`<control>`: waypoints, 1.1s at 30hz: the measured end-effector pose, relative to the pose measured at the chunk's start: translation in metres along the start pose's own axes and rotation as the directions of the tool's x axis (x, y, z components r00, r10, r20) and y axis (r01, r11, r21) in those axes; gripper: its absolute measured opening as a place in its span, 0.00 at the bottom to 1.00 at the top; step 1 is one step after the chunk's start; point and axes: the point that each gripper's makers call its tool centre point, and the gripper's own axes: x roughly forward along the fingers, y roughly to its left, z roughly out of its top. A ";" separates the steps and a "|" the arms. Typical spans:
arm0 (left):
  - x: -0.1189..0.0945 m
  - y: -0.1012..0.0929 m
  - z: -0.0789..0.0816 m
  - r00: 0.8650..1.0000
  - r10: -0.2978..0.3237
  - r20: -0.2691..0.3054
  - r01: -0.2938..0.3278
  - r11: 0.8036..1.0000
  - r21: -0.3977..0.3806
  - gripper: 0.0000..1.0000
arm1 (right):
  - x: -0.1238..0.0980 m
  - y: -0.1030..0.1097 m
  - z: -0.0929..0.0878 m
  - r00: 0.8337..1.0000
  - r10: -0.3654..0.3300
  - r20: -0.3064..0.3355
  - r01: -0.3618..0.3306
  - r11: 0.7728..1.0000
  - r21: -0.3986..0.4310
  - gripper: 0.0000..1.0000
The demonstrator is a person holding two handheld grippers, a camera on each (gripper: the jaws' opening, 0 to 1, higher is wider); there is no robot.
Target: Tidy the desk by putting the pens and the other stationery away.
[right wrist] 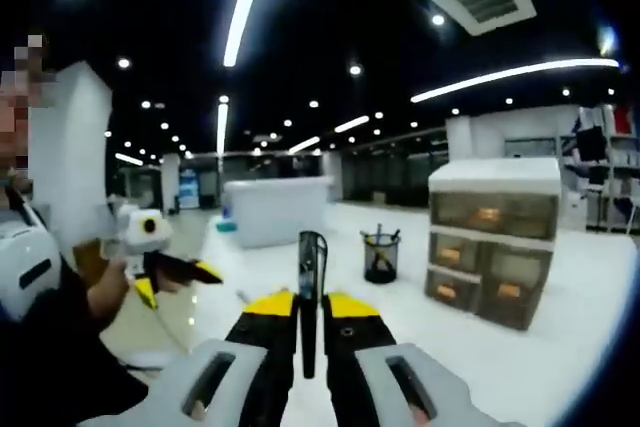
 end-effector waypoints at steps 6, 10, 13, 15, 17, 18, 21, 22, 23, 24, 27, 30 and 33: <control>0.012 -0.008 -0.001 0.999 -0.028 -0.017 0.028 1.000 0.008 0.60 | 0.009 0.023 -0.003 0.998 0.060 0.035 -0.061 0.998 0.016 0.08; 0.018 -0.015 0.001 0.999 -0.046 -0.016 0.046 0.999 0.016 0.60 | 0.015 0.035 -0.004 0.994 0.096 0.048 -0.097 0.995 0.021 0.08; 0.022 -0.017 0.001 0.998 -0.055 -0.019 0.055 0.998 0.019 0.59 | 0.018 0.047 -0.003 0.991 0.120 0.055 -0.121 0.993 0.015 0.08; 0.025 -0.017 0.001 0.998 -0.056 -0.018 0.057 0.998 0.017 0.59 | 0.021 0.055 -0.002 0.988 0.141 0.060 -0.141 0.990 0.011 0.08; 0.027 -0.017 0.001 0.998 -0.059 -0.016 0.059 0.998 0.014 0.58 | 0.024 0.065 -0.002 0.985 0.160 0.063 -0.161 0.987 0.006 0.08; 0.028 -0.018 0.001 0.998 -0.060 -0.015 0.060 0.998 0.011 0.57 | 0.026 0.070 -0.002 0.983 0.172 0.066 -0.172 0.985 0.004 0.08; 0.029 -0.019 0.000 0.998 -0.067 -0.017 0.067 0.998 0.005 0.53 | 0.028 0.083 -0.004 0.976 0.207 0.067 -0.208 0.978 0.003 0.08; 0.029 -0.019 0.001 0.998 -0.068 -0.014 0.068 0.998 0.003 0.53 | 0.029 0.088 -0.005 0.973 0.219 0.066 -0.220 0.976 -0.001 0.08; 0.029 -0.019 0.001 0.998 -0.068 -0.012 0.068 0.998 0.002 0.53 | 0.030 0.090 -0.006 0.972 0.225 0.066 -0.225 0.974 -0.001 0.08; 0.029 -0.020 0.001 0.998 -0.070 -0.008 0.070 0.998 0.001 0.53 | 0.031 0.093 -0.007 0.971 0.232 0.065 -0.232 0.973 -0.002 0.08; 0.028 -0.022 0.003 0.997 -0.076 0.004 0.076 0.997 -0.004 0.52 | 0.031 0.096 -0.008 0.967 0.245 0.067 -0.245 0.969 0.001 0.08; 0.028 -0.023 0.005 0.997 -0.081 0.017 0.082 0.997 -0.009 0.46 | 0.031 0.099 -0.008 0.964 0.255 0.072 -0.256 0.967 0.004 0.08; 0.028 -0.026 0.006 0.995 -0.098 0.029 0.098 0.995 -0.008 0.41 | 0.031 0.101 -0.007 0.961 0.267 0.075 -0.268 0.963 0.007 0.08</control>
